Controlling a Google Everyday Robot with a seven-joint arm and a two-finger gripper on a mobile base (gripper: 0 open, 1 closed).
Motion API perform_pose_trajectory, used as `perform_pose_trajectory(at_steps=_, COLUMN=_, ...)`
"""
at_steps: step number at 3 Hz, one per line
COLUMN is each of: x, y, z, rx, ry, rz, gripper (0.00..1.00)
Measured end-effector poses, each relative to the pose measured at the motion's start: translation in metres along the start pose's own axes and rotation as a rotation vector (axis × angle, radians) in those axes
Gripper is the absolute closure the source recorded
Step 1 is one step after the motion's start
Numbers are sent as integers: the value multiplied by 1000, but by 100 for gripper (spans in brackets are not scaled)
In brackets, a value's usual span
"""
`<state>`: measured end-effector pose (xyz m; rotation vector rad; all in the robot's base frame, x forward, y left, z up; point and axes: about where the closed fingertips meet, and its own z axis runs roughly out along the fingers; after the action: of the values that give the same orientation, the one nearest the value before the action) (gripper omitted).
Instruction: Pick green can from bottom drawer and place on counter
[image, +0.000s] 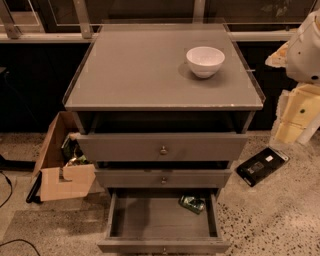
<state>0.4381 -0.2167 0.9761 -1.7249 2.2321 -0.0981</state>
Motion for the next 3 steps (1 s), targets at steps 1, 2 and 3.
perform_pose_trajectory(at_steps=1, x=0, y=0, z=0, rx=0, ry=0, rz=0, gripper=0)
perform_pose_trajectory(at_steps=2, x=1, y=9, z=12, rx=14, ry=-124, rz=2, gripper=0)
perform_pose_trajectory(at_steps=3, x=6, y=21, z=35, rx=27, ry=-250, rz=40, gripper=0)
